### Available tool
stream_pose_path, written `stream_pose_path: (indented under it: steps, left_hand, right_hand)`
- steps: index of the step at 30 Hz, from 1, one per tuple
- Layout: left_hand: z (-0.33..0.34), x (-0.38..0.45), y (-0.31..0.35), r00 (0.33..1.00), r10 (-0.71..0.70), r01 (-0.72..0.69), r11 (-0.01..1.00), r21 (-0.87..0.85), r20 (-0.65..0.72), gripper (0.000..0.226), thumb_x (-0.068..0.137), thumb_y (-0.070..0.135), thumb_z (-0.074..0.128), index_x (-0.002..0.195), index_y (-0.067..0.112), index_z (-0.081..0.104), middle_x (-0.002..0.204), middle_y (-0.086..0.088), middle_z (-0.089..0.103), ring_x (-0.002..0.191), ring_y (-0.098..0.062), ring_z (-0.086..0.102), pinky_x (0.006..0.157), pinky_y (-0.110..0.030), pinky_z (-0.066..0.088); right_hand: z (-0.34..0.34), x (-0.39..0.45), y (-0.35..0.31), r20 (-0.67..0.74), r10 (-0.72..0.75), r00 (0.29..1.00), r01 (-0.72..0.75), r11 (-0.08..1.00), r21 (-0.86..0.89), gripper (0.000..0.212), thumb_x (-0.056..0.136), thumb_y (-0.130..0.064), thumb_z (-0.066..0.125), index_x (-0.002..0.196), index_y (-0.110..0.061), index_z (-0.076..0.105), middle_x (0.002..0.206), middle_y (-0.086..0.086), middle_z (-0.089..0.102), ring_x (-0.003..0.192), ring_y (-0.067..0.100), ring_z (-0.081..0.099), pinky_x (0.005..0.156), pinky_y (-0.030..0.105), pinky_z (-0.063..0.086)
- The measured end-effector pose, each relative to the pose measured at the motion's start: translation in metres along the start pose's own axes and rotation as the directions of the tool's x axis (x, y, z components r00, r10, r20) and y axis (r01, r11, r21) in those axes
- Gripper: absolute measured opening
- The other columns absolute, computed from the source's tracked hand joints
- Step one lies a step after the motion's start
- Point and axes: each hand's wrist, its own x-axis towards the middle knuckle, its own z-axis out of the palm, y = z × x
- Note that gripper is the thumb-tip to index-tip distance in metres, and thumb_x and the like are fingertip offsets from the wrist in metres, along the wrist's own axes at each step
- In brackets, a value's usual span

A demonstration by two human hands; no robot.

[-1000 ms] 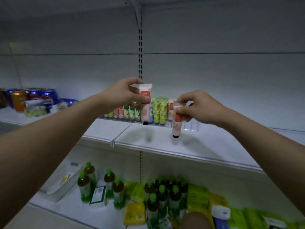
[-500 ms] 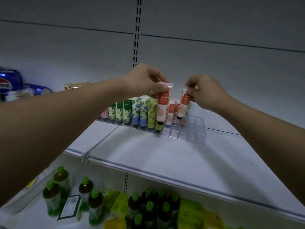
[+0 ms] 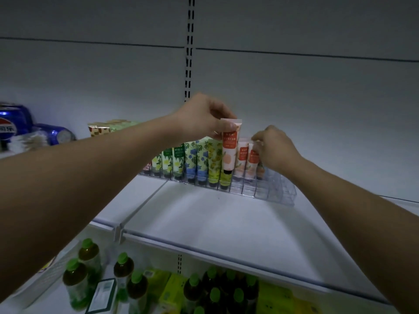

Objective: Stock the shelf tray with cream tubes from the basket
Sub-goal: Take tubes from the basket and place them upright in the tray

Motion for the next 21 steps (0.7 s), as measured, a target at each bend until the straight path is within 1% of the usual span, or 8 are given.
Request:
stream_pose_path:
  steps: [3,5,8,10,13,15,18,21]
  left_hand:
    - [-0.002,-0.004,0.009,1.000,0.009,-0.008,1.000,0.022,-0.026,0.005,0.087,0.013,0.067,0.091,0.016,0.068,0.089,-0.001,0.072,0.076,-0.010,0.071,0.068,-0.018,0.057]
    - [-0.001,-0.008,0.015,0.998,0.019,-0.016,0.999,0.040,-0.055,0.005,0.087,0.013,0.067,0.089,0.017,0.068,0.088,-0.001,0.071,0.075,-0.010,0.070,0.066,-0.017,0.056]
    - [0.001,-0.012,0.026,0.996,0.040,-0.035,0.997,0.063,-0.082,0.007,0.087,0.010,0.067,0.089,0.016,0.068,0.089,-0.003,0.070,0.079,-0.013,0.069,0.069,-0.021,0.059]
    - [0.004,-0.014,0.032,0.994,0.048,-0.041,0.996,0.074,-0.102,0.009,0.088,0.009,0.066,0.094,0.015,0.069,0.091,-0.003,0.070,0.081,-0.013,0.068,0.071,-0.023,0.059]
    - [0.009,-0.015,0.038,0.991,0.043,-0.029,0.993,0.112,-0.128,0.012,0.087,0.012,0.068,0.098,0.013,0.070,0.088,-0.001,0.069,0.078,-0.010,0.066,0.064,-0.015,0.055]
    - [0.014,-0.015,0.042,0.989,0.035,-0.015,0.990,0.143,-0.143,0.013,0.086,0.013,0.070,0.098,0.009,0.070,0.084,-0.002,0.069,0.072,-0.009,0.064,0.059,-0.012,0.052]
    - [0.023,-0.009,0.042,0.987,0.009,0.020,0.983,0.183,-0.160,0.016,0.085,0.010,0.071,0.099,0.002,0.069,0.092,-0.014,0.070,0.079,-0.021,0.068,0.072,-0.025,0.059]
    - [0.036,-0.001,0.039,0.984,-0.013,0.049,0.978,0.203,-0.176,0.011,0.085,0.007,0.071,0.094,0.003,0.068,0.095,-0.018,0.070,0.090,-0.031,0.069,0.081,-0.041,0.059]
  right_hand:
    - [-0.014,-0.009,-0.007,-0.050,0.006,0.999,-0.004,0.999,0.040,0.035,0.098,-0.018,0.053,0.132,-0.011,0.053,0.130,0.011,0.048,0.107,0.028,0.056,0.089,0.035,0.046]
    - [-0.023,-0.021,-0.014,-0.051,-0.017,0.999,0.019,0.999,0.037,0.028,0.096,-0.017,0.051,0.123,-0.013,0.057,0.119,0.008,0.057,0.101,0.025,0.058,0.087,0.038,0.051]
    - [-0.031,-0.046,-0.025,0.099,-0.049,0.994,0.045,0.998,0.046,0.016,0.093,-0.017,0.048,0.091,-0.018,0.063,0.093,0.005,0.065,0.086,0.026,0.061,0.075,0.036,0.052]
    - [-0.027,-0.065,-0.028,0.223,-0.106,0.969,0.094,0.994,0.062,0.019,0.094,-0.019,0.048,0.082,-0.017,0.063,0.089,0.007,0.066,0.083,0.027,0.061,0.070,0.032,0.049]
    - [-0.016,-0.094,-0.024,0.359,-0.164,0.919,0.119,0.982,0.145,0.022,0.095,-0.032,0.050,0.097,-0.019,0.067,0.105,0.004,0.067,0.092,0.023,0.060,0.080,0.034,0.050]
    - [-0.009,-0.113,-0.017,0.442,-0.144,0.885,0.046,0.973,0.225,0.037,0.095,-0.047,0.048,0.121,-0.025,0.062,0.131,0.001,0.059,0.113,0.021,0.056,0.095,0.034,0.045]
    - [0.004,-0.141,-0.006,0.508,-0.147,0.848,0.037,0.975,0.221,0.062,0.094,-0.062,0.037,0.148,-0.031,0.037,0.157,-0.006,0.030,0.143,0.016,0.028,0.114,0.034,0.022]
    - [0.012,-0.151,-0.003,0.479,-0.144,0.866,0.068,0.983,0.172,0.067,0.093,-0.067,0.030,0.151,-0.034,0.029,0.161,-0.009,0.019,0.147,0.011,0.016,0.118,0.037,0.011]
